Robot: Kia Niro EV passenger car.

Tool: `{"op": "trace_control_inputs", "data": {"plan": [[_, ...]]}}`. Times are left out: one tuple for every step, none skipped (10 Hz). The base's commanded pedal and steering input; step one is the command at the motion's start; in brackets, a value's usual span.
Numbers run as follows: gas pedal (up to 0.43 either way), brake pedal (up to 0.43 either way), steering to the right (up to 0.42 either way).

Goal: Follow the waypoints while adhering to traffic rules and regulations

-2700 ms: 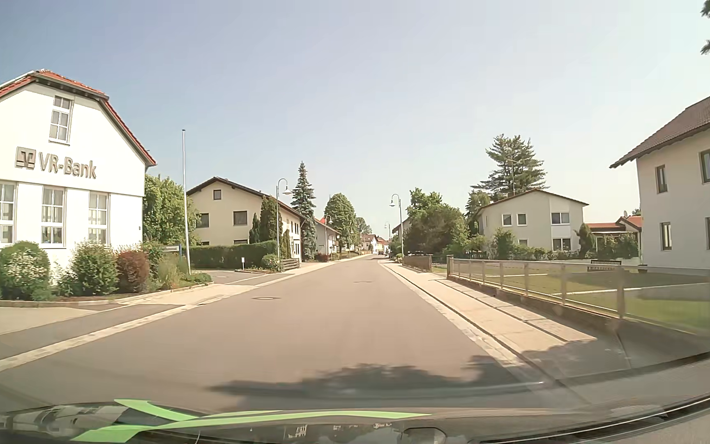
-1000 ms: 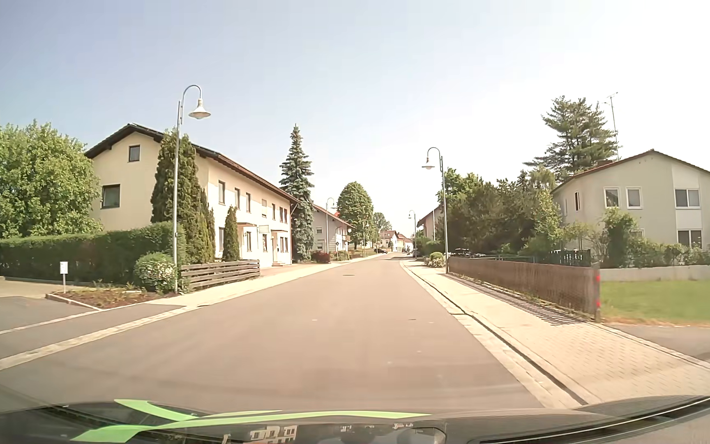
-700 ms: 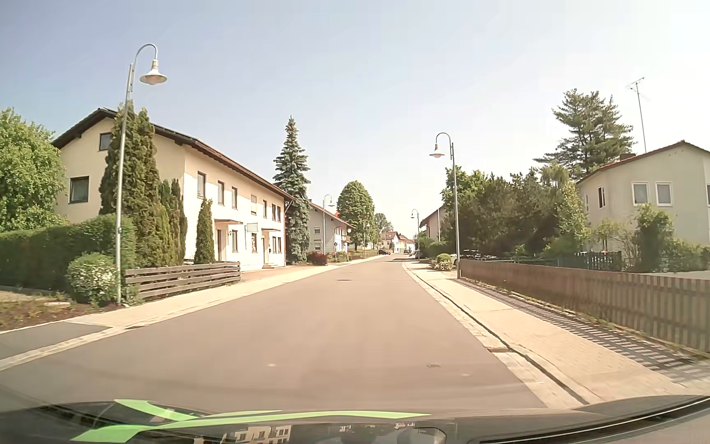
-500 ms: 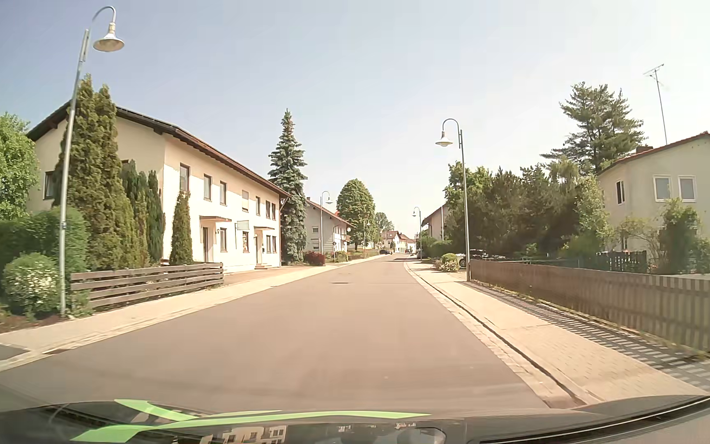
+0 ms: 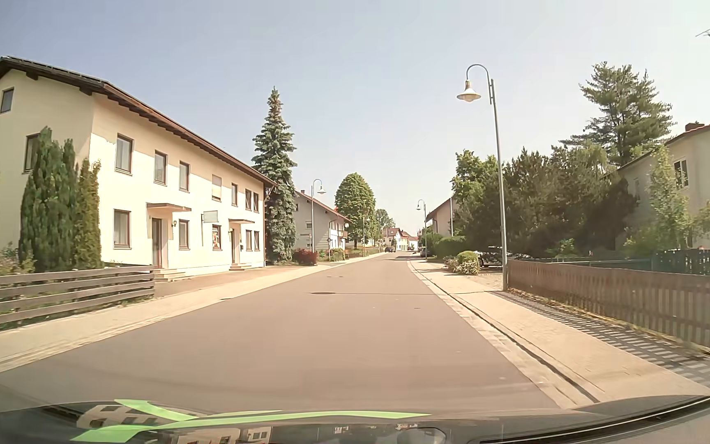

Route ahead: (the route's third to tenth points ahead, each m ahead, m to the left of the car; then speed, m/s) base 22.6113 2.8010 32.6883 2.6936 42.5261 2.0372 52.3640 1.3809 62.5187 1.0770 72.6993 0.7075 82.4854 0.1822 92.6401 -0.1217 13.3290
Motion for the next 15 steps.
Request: {"op": "trace_control_inputs", "data": {"plan": [[0.067, 0.0, -0.005], [0.02, 0.0, -0.004], [0.02, 0.0, -0.005], [0.02, 0.0, -0.004], [0.02, 0.0, -0.003], [0.02, 0.0, -0.003], [0.02, 0.0, -0.003], [0.02, 0.0, -0.003], [0.028, 0.0, -0.001], [0.028, 0.0, 0.002], [0.039, 0.0, 0.005], [0.047, 0.0, 0.005], [0.059, 0.0, 0.006], [0.059, 0.0, 0.006], [0.059, 0.0, 0.005]]}}
